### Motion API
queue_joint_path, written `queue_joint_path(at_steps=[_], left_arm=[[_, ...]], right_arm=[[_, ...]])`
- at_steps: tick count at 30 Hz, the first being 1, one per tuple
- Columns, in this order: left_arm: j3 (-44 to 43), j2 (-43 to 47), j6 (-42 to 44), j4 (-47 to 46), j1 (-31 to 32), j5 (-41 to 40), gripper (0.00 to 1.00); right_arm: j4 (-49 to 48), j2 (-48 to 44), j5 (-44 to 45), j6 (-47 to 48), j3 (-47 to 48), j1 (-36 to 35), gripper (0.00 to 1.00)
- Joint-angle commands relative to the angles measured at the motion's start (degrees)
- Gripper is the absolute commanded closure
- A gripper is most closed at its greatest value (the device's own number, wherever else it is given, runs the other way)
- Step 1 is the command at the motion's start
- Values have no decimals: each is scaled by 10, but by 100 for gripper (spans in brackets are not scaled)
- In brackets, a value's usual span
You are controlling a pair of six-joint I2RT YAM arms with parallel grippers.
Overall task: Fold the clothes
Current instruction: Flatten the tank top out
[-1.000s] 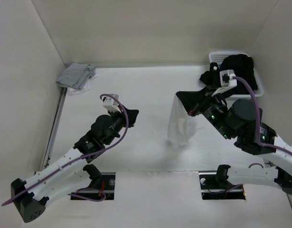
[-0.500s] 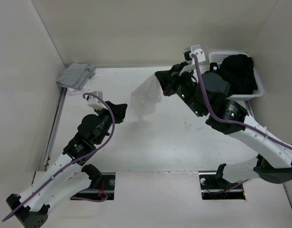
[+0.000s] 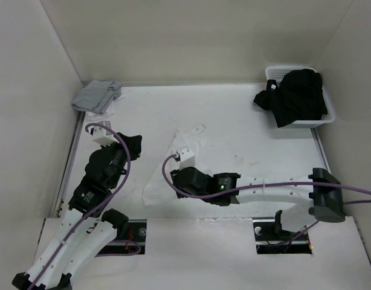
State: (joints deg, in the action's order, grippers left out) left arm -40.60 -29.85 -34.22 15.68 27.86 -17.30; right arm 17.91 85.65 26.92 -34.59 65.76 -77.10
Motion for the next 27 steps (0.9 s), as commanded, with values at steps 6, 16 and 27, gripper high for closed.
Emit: queue_joint_path(at_steps=[6,16,27], left_arm=[[75,-35,-34,44,-3,19,73],[165,-175,-77,1,34,34,62],[159,-224,-66,-41,86,10,62]], right_arm=[[-62,-149,13,-111,-175,68,60],[-83,-146,-88,-109,-308,242,49],[-140,-102,-156,-114,-317,262,53]])
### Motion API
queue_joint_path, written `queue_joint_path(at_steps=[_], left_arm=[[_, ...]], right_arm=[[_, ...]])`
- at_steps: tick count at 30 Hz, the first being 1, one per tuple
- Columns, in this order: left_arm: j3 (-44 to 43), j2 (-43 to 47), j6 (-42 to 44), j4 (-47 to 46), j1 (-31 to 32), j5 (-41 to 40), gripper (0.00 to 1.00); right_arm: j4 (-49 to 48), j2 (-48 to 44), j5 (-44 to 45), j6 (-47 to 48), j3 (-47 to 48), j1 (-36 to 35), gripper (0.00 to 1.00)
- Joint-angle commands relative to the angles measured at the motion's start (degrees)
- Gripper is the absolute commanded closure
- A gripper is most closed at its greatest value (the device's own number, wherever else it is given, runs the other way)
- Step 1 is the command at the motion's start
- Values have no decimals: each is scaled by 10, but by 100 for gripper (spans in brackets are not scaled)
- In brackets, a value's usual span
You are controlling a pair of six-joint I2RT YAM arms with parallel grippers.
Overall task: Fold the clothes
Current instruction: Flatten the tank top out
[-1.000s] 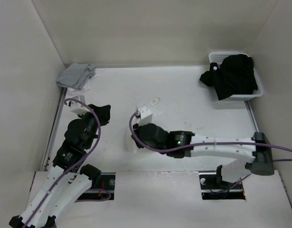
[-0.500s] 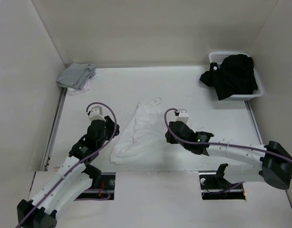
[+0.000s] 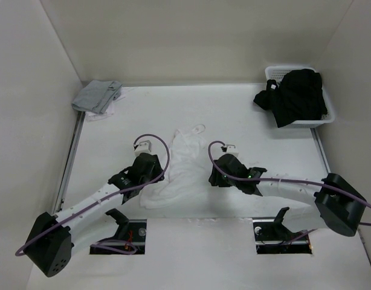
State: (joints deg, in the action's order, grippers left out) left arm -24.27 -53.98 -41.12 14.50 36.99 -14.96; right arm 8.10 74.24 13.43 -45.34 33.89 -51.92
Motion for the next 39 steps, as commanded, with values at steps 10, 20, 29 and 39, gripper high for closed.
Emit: queue_joint_path(at_steps=[10,20,29,39], left_arm=[[-10,-37,8,-61,11,4,56],[-35,-65,14,-87,37,8,56],[-52,0,-17,75,58,5,68],[-11,-81,-52,5,69,74,53]], right_arm=[[-77,16,-36,-27,-26,38,83],[-31,-164,-19,-86,-121,87,95],[-51,-240,-17,-116,-175,122,96],[-102,-261,-46,-89,-165,148,97]])
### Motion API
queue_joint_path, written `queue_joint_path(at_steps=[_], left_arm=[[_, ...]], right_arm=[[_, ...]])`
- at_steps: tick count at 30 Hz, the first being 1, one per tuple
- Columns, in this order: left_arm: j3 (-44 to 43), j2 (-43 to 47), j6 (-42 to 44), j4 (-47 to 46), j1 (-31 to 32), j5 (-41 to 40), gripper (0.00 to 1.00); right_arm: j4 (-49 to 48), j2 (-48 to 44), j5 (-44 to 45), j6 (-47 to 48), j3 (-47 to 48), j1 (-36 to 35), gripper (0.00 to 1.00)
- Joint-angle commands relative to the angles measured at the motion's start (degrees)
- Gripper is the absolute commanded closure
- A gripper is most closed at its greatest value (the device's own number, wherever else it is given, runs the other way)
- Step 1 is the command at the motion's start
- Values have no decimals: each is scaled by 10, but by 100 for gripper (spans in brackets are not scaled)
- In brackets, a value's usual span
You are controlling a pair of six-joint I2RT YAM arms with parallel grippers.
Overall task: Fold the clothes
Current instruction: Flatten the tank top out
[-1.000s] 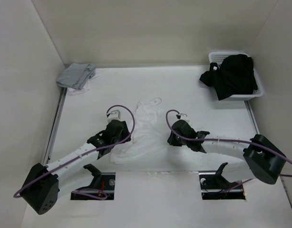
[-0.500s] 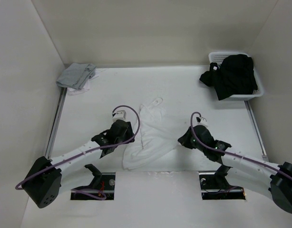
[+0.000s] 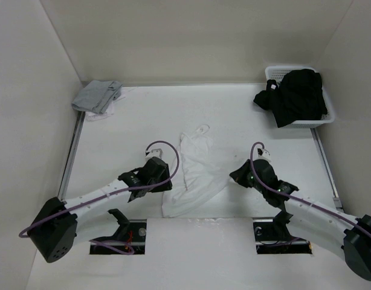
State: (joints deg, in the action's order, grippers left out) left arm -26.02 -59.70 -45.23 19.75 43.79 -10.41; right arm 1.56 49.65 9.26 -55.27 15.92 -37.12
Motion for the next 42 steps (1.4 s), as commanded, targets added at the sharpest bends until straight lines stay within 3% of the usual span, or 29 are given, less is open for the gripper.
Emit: queue_joint_path(at_steps=[1,3,7,11,14,17,25,28,30,35,37,39,42], left_arm=[[2,-40,-8,-56,6,29,55],[-5,-65,-2,-78,18,33,63],[-27,-89,12,-98,13,22,93],[-98,-1,59,-28,-28,-26,97],[-170,52,96,70,-51,-65,95],[-200,40,109,126,-61,-65,92],[-214,-130,100,-9,-67,-44,90],[-232,-155,78,-62,-70,-53,92],[-241,-140,81,-56,-64,-57,93],[-230,-18,98,63,-61,-96,96],[-215,12,102,99,-60,-104,90],[-198,4,111,101,-59,-95,77],[-170,-30,117,26,-39,-71,55]], right_arm=[[-37,-18,-5,11,14,0,96],[-37,-17,-6,13,13,0,96],[-54,-5,-6,15,17,-6,96],[-62,6,-6,24,32,-8,96],[-60,2,-5,31,40,-9,96],[-63,3,-5,31,32,-11,96],[-85,3,-1,13,1,-16,96],[-80,0,2,18,12,-17,96],[-76,-9,3,23,17,-17,96],[-75,-19,3,31,16,-26,96],[-77,-18,3,31,13,-33,96],[-79,-18,3,31,11,-40,96],[-79,-23,4,32,11,-43,96]])
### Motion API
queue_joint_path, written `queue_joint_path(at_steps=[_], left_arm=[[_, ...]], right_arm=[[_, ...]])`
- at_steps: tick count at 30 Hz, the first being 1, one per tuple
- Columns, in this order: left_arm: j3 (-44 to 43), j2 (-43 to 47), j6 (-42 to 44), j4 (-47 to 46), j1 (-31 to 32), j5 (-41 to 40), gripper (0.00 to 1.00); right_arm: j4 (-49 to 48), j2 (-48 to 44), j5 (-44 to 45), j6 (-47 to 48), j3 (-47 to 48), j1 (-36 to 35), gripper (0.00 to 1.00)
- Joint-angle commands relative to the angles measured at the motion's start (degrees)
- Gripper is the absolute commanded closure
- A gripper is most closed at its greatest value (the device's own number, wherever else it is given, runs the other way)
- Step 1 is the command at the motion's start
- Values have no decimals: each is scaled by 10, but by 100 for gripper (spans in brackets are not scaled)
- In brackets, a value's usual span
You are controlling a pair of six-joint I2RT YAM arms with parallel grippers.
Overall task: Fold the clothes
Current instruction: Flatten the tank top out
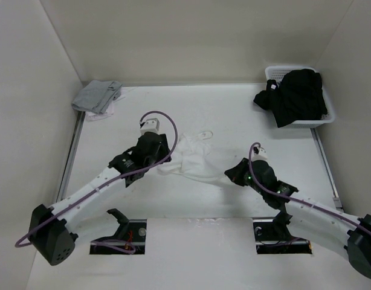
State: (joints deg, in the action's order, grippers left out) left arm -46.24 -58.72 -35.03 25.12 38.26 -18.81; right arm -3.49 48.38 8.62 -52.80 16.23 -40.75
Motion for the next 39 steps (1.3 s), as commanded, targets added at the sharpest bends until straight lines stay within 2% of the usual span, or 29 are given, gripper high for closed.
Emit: queue_joint_path(at_steps=[1,10,11,13,15,19,23,27,30,32,35,39], left_arm=[[40,-53,17,-58,19,19,53],[34,-166,43,-162,-17,34,54],[34,-173,43,-170,-18,27,57],[35,-181,44,-177,-17,23,76],[33,-177,45,-172,-12,21,91],[55,-136,42,-152,-15,11,100],[67,-70,9,-83,-7,1,100],[18,39,-82,77,32,-11,100],[-52,64,-149,210,64,-35,99],[-91,48,-170,266,87,-47,97],[-116,-17,-161,286,99,-54,95],[-94,-120,-96,195,42,-56,95]], right_arm=[[-28,-12,10,9,8,-8,96],[-32,-24,6,9,-6,-11,96],[-34,-24,5,9,-8,-12,96],[-39,-25,5,9,-13,-17,96],[-42,-27,5,8,-18,-17,96],[-53,-31,2,10,-25,-17,96],[-59,-36,-4,20,-25,-17,95],[-69,-29,-11,33,-27,-17,95],[-80,-22,-19,40,-30,-13,95],[-85,-15,-21,43,-29,-5,95],[-93,8,-22,46,-24,1,95],[-111,48,-35,51,-17,2,95]])
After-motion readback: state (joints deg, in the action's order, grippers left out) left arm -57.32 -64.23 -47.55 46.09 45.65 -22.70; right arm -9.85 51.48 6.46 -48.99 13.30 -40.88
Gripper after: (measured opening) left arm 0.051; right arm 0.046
